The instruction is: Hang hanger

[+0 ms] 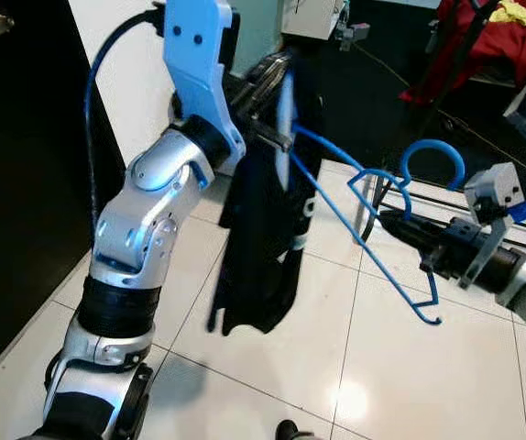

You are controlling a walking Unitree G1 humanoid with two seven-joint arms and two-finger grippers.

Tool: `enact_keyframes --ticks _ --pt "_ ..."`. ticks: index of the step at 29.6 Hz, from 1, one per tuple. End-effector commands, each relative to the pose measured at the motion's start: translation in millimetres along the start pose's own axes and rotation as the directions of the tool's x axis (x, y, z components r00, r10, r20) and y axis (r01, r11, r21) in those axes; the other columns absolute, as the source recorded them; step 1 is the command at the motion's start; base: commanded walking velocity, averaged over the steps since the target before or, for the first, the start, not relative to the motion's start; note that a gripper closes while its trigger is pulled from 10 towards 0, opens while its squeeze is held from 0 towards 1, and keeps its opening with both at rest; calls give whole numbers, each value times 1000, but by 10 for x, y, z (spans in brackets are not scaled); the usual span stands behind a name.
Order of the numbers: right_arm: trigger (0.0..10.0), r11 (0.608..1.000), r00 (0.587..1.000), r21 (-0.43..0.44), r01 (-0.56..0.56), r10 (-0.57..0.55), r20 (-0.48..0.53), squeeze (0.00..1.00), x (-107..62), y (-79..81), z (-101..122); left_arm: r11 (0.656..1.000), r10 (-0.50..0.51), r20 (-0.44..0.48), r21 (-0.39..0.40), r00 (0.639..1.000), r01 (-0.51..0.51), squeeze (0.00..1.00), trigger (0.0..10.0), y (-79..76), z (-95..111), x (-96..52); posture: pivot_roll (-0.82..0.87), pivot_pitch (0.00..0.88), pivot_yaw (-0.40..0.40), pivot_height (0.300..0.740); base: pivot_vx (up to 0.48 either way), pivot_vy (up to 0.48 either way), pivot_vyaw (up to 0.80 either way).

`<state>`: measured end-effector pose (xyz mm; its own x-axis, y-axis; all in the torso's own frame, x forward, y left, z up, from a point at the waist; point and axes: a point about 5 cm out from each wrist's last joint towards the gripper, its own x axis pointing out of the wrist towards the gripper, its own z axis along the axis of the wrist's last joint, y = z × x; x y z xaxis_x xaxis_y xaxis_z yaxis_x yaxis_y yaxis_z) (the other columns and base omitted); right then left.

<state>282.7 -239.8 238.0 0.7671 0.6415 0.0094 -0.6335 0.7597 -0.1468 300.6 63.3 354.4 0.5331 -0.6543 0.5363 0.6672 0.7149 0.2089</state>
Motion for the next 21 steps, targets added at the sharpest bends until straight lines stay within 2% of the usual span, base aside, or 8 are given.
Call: enact_keyframes --ticks 1,3,4,5,6,11,18,21 --pt "10000 1000 1000 -1 5 -5 -3 0 8 -5 -24 998 -61 13 -15 998 61 0 7804 -103 16 -3 -23 182 -13 740 0 0 0" --pt "10000 1000 1000 3 3 -3 17 0 52 -2 -11 987 -151 -4 -45 988 151 0 7725 -246 -43 -37 -23 182 -13 740 0 0 0" --pt "10000 1000 1000 8 -6 6 28 0 103 18 -9 982 -181 -18 -60 983 180 0 8863 -303 -73 -65 -23 182 -13 740 0 0 0" --pt "10000 1000 1000 8 -6 6 28 0 103 18 -9 982 -181 -18 -60 983 180 0 8863 -303 -73 -65 -23 182 -13 740 0 0 0" --pt "10000 1000 999 14 -15 14 39 0 163 43 -7 975 -211 -29 -77 977 209 0 9804 -363 -108 -90 -23 182 -13 740 0 0 0" --pt "10000 1000 999 18 -20 19 46 0 211 62 -4 969 -233 -36 -90 972 229 0 10000 -409 -133 -106 -20 182 -15 740 0 0 0" --pt "10000 999 996 47 10 -14 84 0 377 95 -21 940 -314 -67 -158 947 301 0 10000 -595 -304 -159 -16 182 -13 740 0 0 0" --pt "10000 989 971 117 87 -110 211 0 477 19 99 887 -421 -137 -270 897 375 0 10000 -819 -579 -341 -13 181 -10 740 0 0 0"
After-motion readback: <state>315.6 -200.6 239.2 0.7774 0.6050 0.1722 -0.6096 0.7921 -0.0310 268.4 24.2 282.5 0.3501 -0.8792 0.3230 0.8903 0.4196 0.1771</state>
